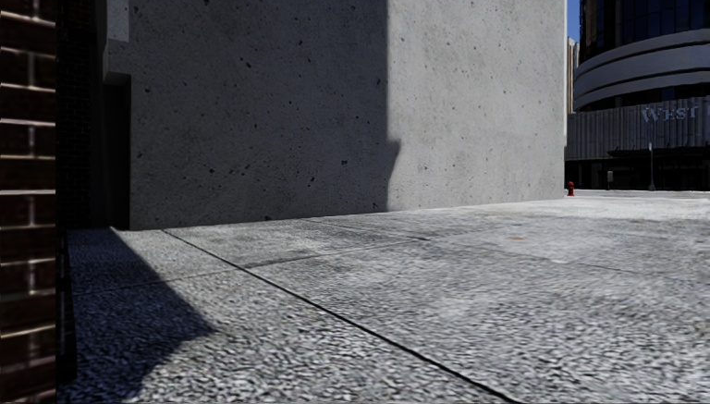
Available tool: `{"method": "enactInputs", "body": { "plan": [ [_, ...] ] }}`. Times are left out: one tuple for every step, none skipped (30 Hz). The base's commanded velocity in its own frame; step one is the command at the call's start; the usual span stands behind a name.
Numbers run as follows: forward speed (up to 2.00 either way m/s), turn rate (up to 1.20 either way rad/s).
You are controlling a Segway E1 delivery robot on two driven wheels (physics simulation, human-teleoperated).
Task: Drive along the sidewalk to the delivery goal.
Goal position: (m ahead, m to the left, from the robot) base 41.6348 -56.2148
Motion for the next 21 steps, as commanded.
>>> {"method": "enactInputs", "body": {
  "plan": [
    [0.0, -0.53],
    [0.0, -0.53],
    [0.0, -0.53],
    [0.0, -0.53],
    [0.0, -0.53],
    [0.0, -0.53],
    [0.0, -0.53],
    [0.0, -0.53],
    [0.0, -0.53],
    [0.0, -0.53],
    [0.0, -0.53],
    [0.0, -0.51],
    [0.0, -0.51],
    [0.0, -0.5],
    [0.0, -0.5],
    [0.0, -0.5],
    [0.0, -0.5],
    [0.0, -0.5],
    [0.0, -0.5],
    [0.0, -0.5],
    [0.0, -0.5]
  ]
}}
